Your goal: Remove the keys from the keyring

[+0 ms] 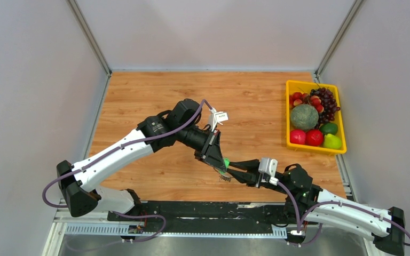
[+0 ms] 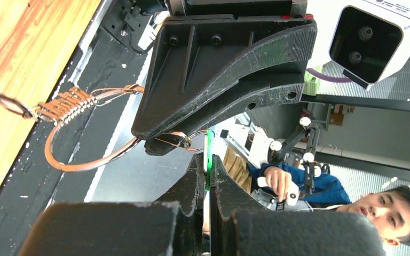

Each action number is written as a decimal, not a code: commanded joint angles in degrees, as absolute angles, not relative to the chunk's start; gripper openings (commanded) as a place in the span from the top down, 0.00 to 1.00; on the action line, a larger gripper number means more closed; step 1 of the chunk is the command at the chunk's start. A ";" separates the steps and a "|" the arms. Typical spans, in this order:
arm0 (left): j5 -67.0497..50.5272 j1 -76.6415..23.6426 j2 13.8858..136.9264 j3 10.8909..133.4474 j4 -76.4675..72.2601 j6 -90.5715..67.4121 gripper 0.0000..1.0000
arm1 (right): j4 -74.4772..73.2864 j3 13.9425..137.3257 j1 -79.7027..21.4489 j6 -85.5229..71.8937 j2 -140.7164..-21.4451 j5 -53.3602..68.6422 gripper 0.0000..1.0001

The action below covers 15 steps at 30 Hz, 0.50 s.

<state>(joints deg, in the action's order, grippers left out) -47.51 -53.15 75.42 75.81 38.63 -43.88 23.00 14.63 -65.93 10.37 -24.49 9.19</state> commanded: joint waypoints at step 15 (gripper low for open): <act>-48.93 -53.05 73.39 79.16 37.41 -45.17 1.00 | 24.26 16.22 -65.88 10.28 -25.56 10.10 0.74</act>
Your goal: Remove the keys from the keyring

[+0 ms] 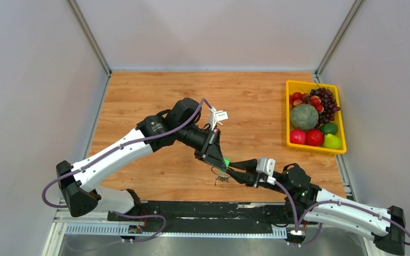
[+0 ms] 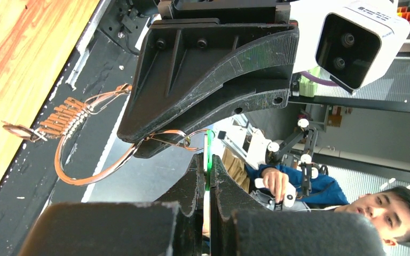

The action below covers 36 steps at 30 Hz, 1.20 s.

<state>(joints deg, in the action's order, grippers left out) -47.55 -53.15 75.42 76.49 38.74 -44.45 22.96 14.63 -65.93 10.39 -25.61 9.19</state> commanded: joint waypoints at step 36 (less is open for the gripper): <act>-48.72 -53.13 71.30 76.71 36.64 -44.65 1.00 | 21.32 19.38 -65.86 -6.43 -27.02 -2.69 1.00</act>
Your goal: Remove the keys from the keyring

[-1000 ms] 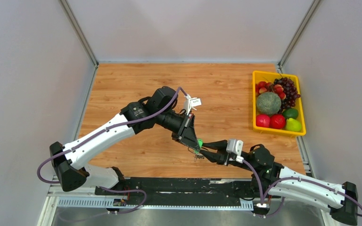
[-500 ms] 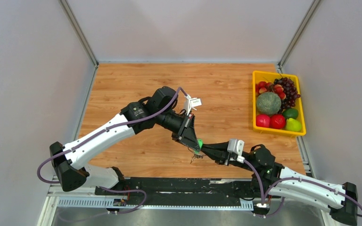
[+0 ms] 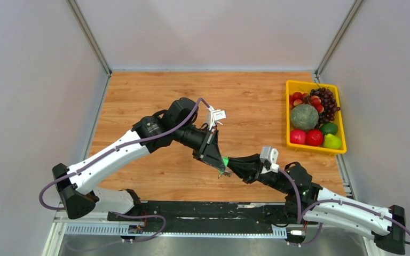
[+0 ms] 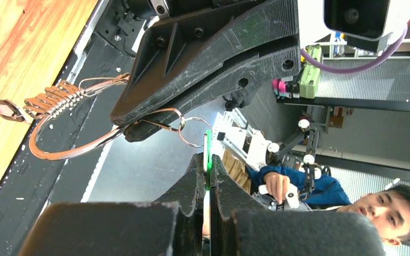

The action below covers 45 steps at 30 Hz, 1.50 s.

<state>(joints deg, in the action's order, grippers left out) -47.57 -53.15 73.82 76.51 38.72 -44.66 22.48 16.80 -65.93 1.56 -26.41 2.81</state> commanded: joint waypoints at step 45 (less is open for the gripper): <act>-47.83 -55.73 73.13 70.58 33.71 -43.46 1.00 | 17.09 17.67 -65.84 -37.87 -20.58 -27.05 1.00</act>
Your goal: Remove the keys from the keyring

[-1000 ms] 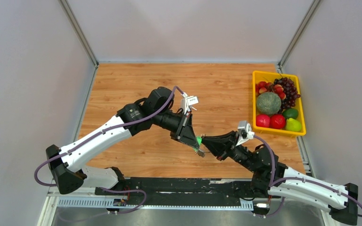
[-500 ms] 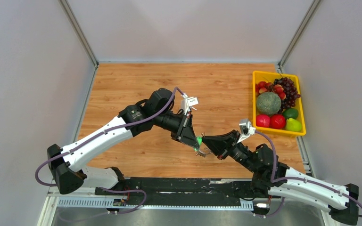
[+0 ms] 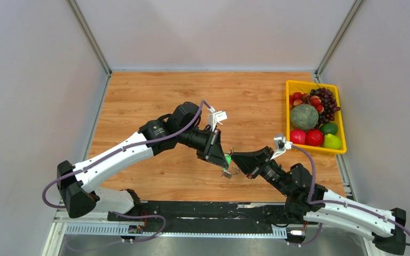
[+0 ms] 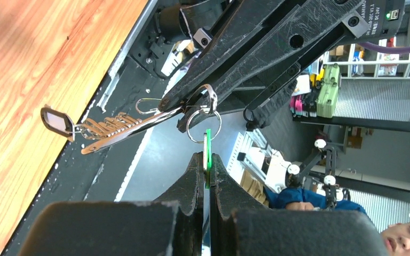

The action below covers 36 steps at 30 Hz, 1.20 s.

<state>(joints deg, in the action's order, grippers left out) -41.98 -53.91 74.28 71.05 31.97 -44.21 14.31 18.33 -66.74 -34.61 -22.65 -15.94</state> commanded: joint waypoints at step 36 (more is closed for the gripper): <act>-40.14 -51.16 72.86 77.42 33.50 -40.97 1.00 | 18.72 20.12 -65.84 -31.51 -29.02 -15.83 1.00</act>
